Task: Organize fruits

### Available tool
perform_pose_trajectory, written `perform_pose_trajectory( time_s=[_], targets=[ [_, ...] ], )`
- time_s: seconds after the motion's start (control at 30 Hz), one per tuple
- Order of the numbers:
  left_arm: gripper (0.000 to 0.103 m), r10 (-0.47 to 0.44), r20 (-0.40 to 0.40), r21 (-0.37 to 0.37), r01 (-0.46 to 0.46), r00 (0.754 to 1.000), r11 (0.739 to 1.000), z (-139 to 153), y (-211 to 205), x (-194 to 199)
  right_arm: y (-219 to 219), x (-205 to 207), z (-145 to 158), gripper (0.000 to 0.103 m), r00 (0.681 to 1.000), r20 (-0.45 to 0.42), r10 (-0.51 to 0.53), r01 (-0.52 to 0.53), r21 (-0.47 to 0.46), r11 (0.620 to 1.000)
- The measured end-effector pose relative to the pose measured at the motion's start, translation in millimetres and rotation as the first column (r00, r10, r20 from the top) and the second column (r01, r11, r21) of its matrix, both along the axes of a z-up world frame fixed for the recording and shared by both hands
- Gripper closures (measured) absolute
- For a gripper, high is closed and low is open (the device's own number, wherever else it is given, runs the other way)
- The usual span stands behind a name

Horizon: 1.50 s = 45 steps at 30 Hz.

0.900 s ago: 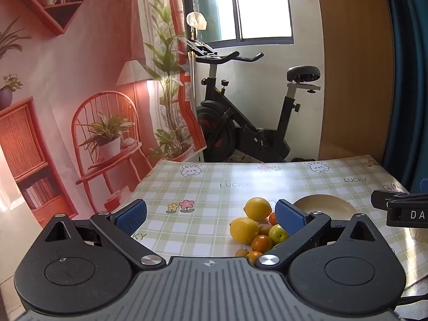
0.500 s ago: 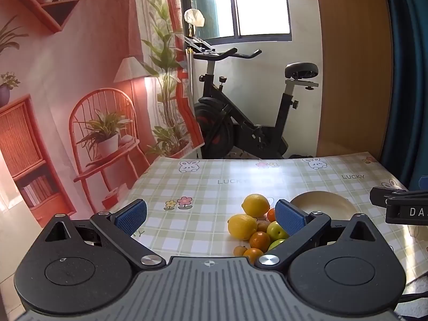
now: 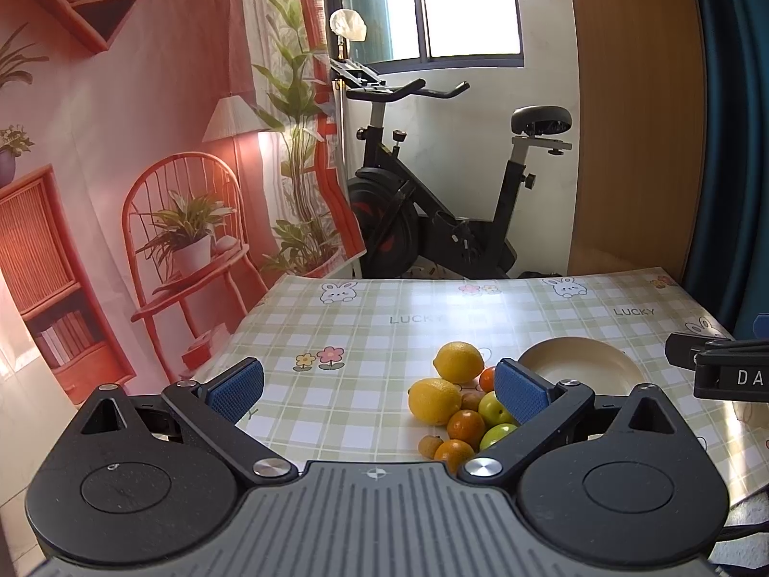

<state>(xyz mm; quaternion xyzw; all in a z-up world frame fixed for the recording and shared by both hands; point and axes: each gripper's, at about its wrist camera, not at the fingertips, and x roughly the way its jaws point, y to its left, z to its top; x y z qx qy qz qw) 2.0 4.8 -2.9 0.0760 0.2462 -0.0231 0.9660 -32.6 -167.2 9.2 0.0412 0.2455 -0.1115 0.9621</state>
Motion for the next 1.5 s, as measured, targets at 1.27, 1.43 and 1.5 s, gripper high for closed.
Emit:
perform_pose_trajectory(
  time_s=[1.27, 1.43, 1.5],
  targets=[
    [0.000, 0.007, -0.006, -0.003, -0.007, 1.000, 1.000, 0.4, 1.7, 0.8, -1.3, 1.4, -1.1, 0.000, 1.000, -0.007, 0.000, 0.001, 0.001, 1.000],
    [0.000, 0.007, -0.006, -0.003, -0.007, 1.000, 1.000, 0.9, 2.1, 0.5, -1.6, 1.4, -0.9, 0.000, 1.000, -0.008, 0.000, 0.000, 0.001, 1.000],
    [0.000, 0.006, -0.008, -0.003, -0.006, 1.000, 1.000, 1.0, 2.3, 0.3, -1.6, 1.4, -0.8, 0.000, 1.000, -0.009, -0.001, 0.001, 0.001, 1.000]
  ],
)
